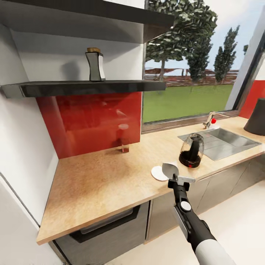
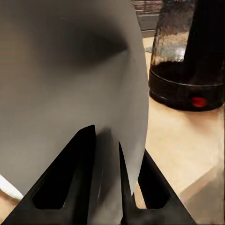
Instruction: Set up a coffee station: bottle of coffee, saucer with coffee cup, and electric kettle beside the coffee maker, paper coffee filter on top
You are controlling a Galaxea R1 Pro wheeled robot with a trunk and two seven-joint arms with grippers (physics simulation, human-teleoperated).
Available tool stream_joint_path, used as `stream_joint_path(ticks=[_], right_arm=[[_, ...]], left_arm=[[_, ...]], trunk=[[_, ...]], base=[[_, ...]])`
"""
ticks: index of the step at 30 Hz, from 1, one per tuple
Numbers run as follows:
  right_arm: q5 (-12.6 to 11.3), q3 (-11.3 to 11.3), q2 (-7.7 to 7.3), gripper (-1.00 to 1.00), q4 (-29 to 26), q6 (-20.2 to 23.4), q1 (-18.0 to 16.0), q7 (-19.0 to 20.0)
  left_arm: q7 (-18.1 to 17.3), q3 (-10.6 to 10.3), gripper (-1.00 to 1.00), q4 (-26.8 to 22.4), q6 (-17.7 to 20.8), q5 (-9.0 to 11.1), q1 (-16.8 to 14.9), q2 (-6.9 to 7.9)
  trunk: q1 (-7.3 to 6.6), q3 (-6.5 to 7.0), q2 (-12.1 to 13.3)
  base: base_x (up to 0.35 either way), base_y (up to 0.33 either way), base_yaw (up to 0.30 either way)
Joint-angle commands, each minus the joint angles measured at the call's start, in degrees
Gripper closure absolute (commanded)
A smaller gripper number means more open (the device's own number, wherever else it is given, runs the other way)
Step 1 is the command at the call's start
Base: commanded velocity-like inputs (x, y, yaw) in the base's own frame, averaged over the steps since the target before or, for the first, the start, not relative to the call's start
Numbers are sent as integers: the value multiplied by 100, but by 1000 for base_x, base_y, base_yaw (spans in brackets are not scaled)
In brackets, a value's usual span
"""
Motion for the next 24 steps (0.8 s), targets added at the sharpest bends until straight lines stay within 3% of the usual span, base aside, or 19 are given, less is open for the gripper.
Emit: stream_joint_path(ticks=[1,5,9,13,17,20,24], right_arm=[[-19,20,-1,100,60,-18,-6,-29],[-25,11,7,100,320,-26,-7,-35],[-48,-179,-36,100,467,-28,95,-661],[-52,-243,-27,100,650,-12,307,-861],[-60,-265,-12,100,1332,-18,471,-919],[-61,-263,-9,100,2403,-25,502,-925],[-46,-254,-8,100,3056,-21,508,-907]], left_arm=[[-2,31,-100,7,-34,6,-3,-3],[-2,10,-100,-7,-21,1,-12,-7],[-38,-16,-100,-52,-70,-38,-35,-71],[-44,-22,-100,-57,-77,-52,-38,-93],[-49,-29,-100,-57,-87,-55,-39,-103],[-44,-33,-100,-181,-86,-53,-46,-153],[-48,-26,-100,-244,-85,-48,-43,-183]], trunk=[[0,-11,-13],[0,-18,-13],[0,-22,-13],[0,-22,-13],[0,-22,-13],[0,-22,-13],[0,-22,-13]], base=[[-319,102,-266],[-292,102,-266],[-21,9,-270],[-3,1,-276],[0,0,-278],[0,0,-250],[0,0,-94]])
